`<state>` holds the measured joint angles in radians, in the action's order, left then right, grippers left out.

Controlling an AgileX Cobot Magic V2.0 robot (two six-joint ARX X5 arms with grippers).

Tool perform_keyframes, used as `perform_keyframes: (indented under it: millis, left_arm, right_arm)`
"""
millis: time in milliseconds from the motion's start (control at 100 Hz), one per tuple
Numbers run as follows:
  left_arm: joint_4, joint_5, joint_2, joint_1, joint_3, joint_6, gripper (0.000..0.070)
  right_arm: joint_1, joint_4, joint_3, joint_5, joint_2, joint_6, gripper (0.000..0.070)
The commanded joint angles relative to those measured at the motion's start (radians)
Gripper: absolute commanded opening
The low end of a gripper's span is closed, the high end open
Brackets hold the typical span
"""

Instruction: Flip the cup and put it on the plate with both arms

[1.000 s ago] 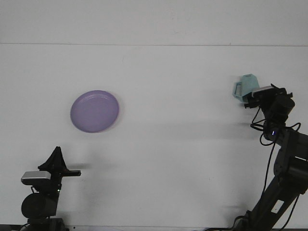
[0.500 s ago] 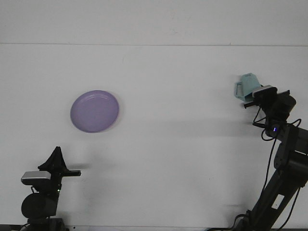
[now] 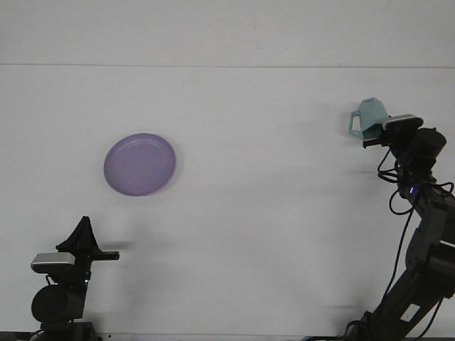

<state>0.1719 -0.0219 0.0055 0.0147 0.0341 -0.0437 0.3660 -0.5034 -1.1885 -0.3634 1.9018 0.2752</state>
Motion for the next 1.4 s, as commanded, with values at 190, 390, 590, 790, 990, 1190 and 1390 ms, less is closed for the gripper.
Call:
perform_keyframes:
  millis: [190,390,590,790,990,1190,1390]
  left_arm:
    - [0.017,0.003,-0.001,0.001,-0.016,-0.017,0.0014]
    - [0.017,0.003,-0.001,0.001,-0.013,-0.055,0.0014]
    - [0.017,0.003,-0.001,0.001,-0.013,-0.055,0.0014]
    - [0.017,0.003,-0.001,0.001,-0.013,-0.055,0.0015]
    - [0.016,0.003,-0.001,0.001,-0.013,-0.055,0.0014]
    - [0.016,0.003,-0.001,0.001,-0.013,-0.055,0.0014]
    - [0.015,0.003,-0.001,0.001,-0.013,-0.055,0.0014]
  right_arm:
    - [-0.086,0.302,-0.029,0.07,-0.315,-0.28,0.0005]
    - [-0.233,0.823,-0.123,0.075,-0.515,-0.358,0.0005]
    - [-0.437,1.235,-0.253,0.076,-0.568,-0.362,0.0005]
    - [-0.64,1.453,-0.286,0.116,-0.533,-0.356,0.0005]
    - [-0.793,1.561,-0.287,0.211,-0.423,-0.328,0.0005]
    - [-0.875,1.635,-0.294,0.244,-0.267,-0.293,0.0005]
    - [-0.898,1.64,-0.296,0.267,-0.162,-0.274,0.0005]
